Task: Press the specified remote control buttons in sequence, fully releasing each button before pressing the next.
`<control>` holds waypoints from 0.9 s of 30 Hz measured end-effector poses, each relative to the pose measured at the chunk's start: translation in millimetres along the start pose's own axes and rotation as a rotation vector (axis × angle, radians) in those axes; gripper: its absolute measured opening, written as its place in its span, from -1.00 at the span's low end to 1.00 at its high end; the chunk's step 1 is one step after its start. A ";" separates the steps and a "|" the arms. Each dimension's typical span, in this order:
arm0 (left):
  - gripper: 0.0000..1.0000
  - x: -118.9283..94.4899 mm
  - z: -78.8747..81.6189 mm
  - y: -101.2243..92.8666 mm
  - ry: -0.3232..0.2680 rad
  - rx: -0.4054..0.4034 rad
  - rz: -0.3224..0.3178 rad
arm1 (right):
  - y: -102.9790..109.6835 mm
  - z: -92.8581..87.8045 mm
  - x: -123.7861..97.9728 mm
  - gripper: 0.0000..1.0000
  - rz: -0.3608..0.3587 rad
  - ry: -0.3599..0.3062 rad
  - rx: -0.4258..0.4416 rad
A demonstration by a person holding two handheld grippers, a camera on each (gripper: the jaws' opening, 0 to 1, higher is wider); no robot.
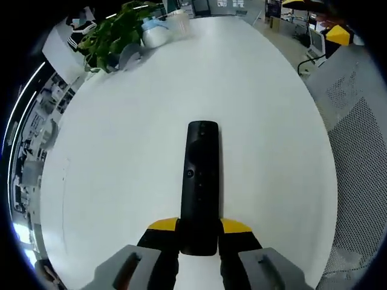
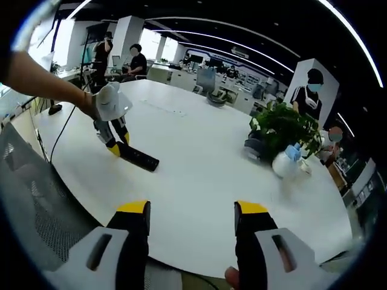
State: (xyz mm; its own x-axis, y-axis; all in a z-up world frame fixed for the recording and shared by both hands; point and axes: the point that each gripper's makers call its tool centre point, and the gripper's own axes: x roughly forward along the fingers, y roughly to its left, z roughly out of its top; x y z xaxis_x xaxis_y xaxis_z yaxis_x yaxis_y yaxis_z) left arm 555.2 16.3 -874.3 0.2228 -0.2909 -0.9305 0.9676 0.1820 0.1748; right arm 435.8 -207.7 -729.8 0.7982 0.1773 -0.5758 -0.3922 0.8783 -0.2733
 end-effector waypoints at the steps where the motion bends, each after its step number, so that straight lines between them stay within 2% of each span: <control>1: -0.52 0.6 1.5 0.5 0.005 0.009 0.003 | -0.2 -0.2 0.0 0.14 -0.001 0.001 0.000; 10: -0.52 5.4 8.6 18.6 0.014 0.031 0.041 | -1.5 -1.3 0.3 0.12 -0.007 0.006 0.003; 13: -0.52 7.9 12.0 27.4 0.019 0.082 0.077 | -1.0 -2.3 0.7 0.12 -0.004 0.011 0.002; 27: -0.52 13.6 19.9 45.5 0.002 0.086 0.093 | 0.4 -5.9 3.1 0.10 0.005 0.034 -0.006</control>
State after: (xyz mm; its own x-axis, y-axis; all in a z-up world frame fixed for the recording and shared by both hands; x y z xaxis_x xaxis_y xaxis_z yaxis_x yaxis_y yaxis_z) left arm 604.6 1.9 -872.7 0.3115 -0.2744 -0.9098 0.9495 0.1270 0.2868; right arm 435.4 -209.5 -736.2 0.7803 0.1661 -0.6030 -0.3990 0.8746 -0.2754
